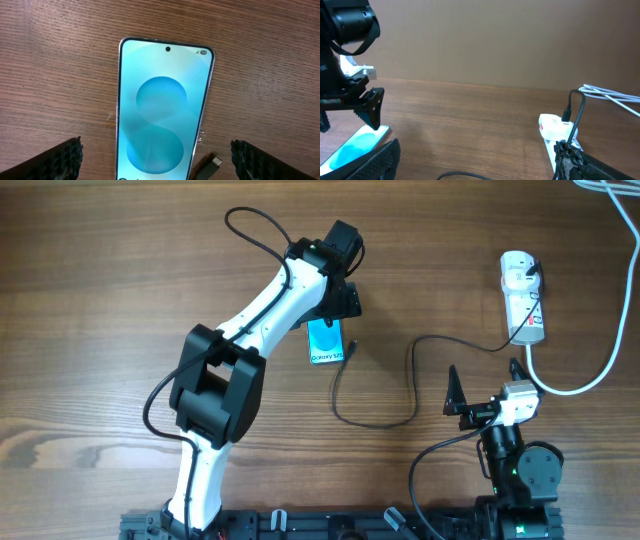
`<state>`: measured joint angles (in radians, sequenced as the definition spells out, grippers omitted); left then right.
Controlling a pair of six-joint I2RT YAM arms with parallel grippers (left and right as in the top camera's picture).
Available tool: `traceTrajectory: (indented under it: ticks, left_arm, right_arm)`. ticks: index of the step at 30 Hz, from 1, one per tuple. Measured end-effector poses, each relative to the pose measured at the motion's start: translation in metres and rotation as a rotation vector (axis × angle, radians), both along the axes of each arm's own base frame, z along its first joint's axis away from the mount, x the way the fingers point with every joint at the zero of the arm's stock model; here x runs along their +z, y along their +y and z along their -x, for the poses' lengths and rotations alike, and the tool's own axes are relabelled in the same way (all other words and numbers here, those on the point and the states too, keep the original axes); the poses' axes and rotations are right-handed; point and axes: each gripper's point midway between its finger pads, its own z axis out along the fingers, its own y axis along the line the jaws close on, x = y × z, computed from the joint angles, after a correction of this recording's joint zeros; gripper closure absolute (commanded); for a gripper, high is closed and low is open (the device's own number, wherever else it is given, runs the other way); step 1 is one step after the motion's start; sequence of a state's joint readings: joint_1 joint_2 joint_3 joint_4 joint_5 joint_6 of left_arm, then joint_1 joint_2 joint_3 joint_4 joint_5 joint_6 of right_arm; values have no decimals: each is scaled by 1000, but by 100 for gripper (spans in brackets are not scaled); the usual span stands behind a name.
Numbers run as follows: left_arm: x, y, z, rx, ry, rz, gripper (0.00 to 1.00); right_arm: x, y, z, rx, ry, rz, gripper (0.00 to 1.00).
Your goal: Plug charger to phone and switch on socket
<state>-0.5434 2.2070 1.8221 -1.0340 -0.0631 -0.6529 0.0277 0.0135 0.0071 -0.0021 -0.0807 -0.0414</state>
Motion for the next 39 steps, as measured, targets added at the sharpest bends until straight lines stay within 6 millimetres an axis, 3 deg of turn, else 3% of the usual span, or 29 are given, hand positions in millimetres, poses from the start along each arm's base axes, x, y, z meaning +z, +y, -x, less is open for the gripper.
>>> traceTrajectory:
  ticks: [10, 39]
  left_arm:
    - [-30, 2, 4, 1, 57, -33, 0]
    - [-30, -2, 0, -28, 39, -17, 0]
  right_arm:
    - [0, 0, 0, 0, 0, 0, 0]
    - [0, 0, 0, 0, 0, 0, 0]
